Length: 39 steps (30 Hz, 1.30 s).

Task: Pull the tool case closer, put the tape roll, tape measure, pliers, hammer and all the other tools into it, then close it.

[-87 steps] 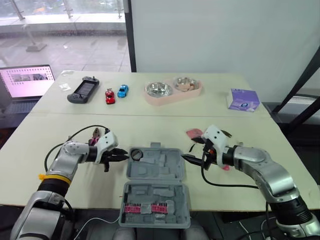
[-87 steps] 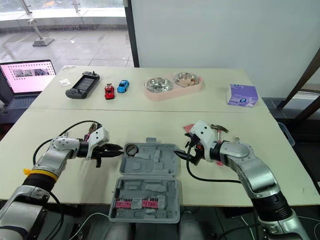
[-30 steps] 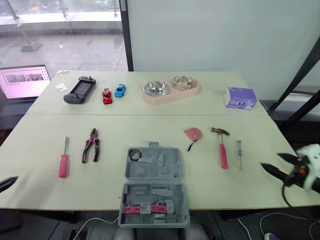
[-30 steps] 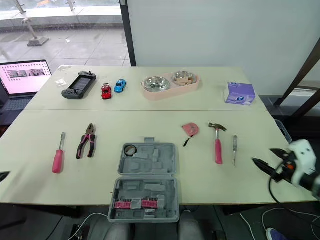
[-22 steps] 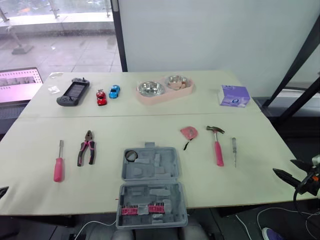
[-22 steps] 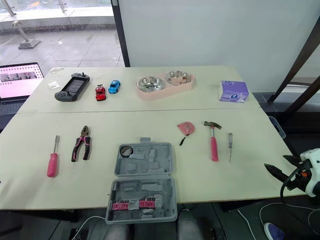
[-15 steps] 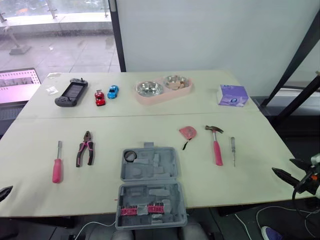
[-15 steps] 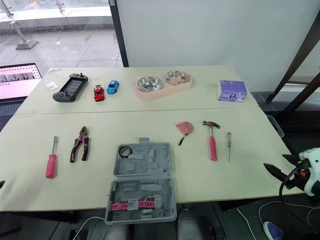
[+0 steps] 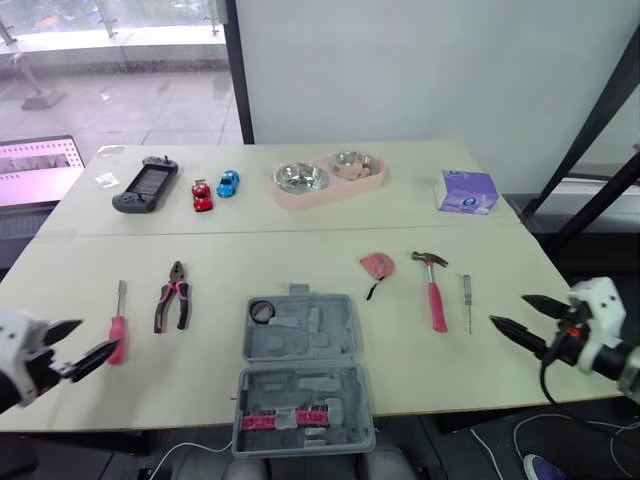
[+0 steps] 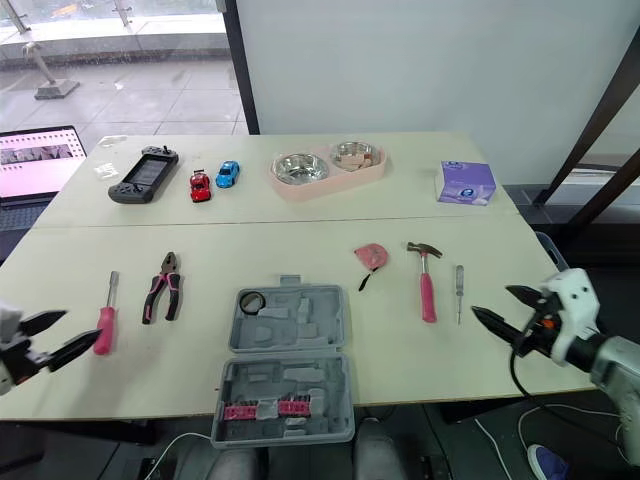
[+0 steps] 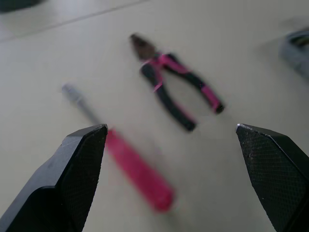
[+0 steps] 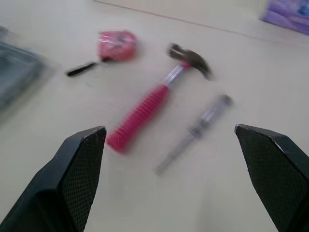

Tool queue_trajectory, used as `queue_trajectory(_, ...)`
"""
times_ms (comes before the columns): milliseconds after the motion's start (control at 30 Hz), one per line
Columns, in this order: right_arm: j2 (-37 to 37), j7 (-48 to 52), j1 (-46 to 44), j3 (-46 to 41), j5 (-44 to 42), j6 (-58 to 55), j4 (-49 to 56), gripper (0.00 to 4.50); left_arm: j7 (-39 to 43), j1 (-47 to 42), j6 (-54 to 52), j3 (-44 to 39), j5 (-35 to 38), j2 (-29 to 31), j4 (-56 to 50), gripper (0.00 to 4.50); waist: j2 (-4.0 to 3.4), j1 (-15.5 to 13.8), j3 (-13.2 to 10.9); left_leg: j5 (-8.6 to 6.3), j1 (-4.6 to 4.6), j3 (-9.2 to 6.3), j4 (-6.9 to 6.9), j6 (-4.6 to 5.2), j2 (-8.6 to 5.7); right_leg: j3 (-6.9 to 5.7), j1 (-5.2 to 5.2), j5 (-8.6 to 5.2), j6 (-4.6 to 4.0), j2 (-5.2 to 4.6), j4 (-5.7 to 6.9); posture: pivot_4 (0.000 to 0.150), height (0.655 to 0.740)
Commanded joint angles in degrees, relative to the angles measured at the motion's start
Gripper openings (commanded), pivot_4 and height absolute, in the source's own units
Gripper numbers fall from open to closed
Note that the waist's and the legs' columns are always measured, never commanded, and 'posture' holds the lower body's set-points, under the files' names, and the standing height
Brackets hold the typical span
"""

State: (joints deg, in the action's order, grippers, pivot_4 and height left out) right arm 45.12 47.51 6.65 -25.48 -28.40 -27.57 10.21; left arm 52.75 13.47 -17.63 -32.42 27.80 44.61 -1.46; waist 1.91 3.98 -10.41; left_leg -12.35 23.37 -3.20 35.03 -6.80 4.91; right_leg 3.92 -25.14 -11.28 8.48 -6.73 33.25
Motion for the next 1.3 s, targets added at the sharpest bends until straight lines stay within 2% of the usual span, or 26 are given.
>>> queue_trajectory(33,-2.1,-3.6,-2.8,4.4,-1.6,-4.1,7.7,4.50,-1.8,0.1,-3.1,4.3,1.9,-1.9,-10.3,4.45,0.01,0.0,0.0,0.00,0.00,0.00,-0.02,0.01,0.00,0.00,0.00,0.03,-0.03,0.01,0.00,0.150,0.7387)
queue_trajectory(133,-4.2,-7.2,-7.3,9.9,-0.1,-7.3,9.7,4.50,-2.3,-0.5,-4.4,8.5,2.0,-3.1,-16.7,4.45,0.02,-0.1,0.0,0.00,0.00,-0.05,0.00,0.06,-0.01,0.01,-0.01,0.13,-0.19,0.05,0.12,0.150,0.7387)
queue_trajectory(333,-7.5,-14.3,-16.3,19.3,5.2,-12.5,6.6,4.50,-0.3,-0.8,-6.5,13.0,2.5,-1.1,-23.2,4.45,0.03,-0.1,0.0,0.01,0.01,-0.11,0.13,0.08,-0.03,0.02,0.02,0.18,-0.27,0.06,0.13,0.150,0.7387)
queue_trajectory(467,-14.6,-21.9,-20.1,24.2,9.1,-15.5,4.8,4.50,0.3,-1.0,-5.9,13.7,2.0,-0.7,-24.4,4.45,0.04,0.0,0.0,0.01,0.02,-0.15,0.08,0.09,-0.04,0.02,0.00,0.19,-0.28,0.09,0.15,0.150,0.7387)
queue_trajectory(733,-30.6,-38.6,-22.5,25.6,15.7,-14.2,-0.4,4.50,-1.6,-0.9,-6.2,16.6,1.8,-1.8,-29.0,4.45,0.04,-0.1,0.0,0.01,0.06,-0.23,0.05,0.10,-0.05,0.02,0.00,0.19,-0.28,0.14,0.21,0.150,0.7387)
queue_trajectory(833,-34.1,-42.0,-23.7,25.4,18.2,-11.9,-4.2,4.50,-1.9,-1.0,-6.1,16.7,2.5,-2.5,-29.6,4.45,-0.01,0.0,0.0,0.03,0.02,-0.27,0.06,0.12,-0.04,0.02,0.00,0.20,-0.28,0.17,0.30,0.150,0.7387)
queue_trajectory(933,-38.0,-44.5,-25.8,25.4,19.2,-8.1,-9.6,4.50,-1.8,-1.1,-1.1,16.6,2.1,-5.3,-29.5,4.45,0.00,0.0,0.0,0.03,0.03,-0.27,0.08,0.12,-0.05,0.02,0.01,0.20,-0.28,0.17,0.30,0.150,0.7387)
queue_trajectory(1300,-41.5,-48.9,-30.3,23.3,22.3,-0.6,-24.8,4.50,0.0,0.0,-1.3,17.3,2.2,-3.8,-29.5,4.45,-0.02,0.0,0.0,0.03,0.00,-0.32,0.08,0.13,-0.04,0.02,0.03,0.19,-0.27,0.21,0.40,0.150,0.7387)
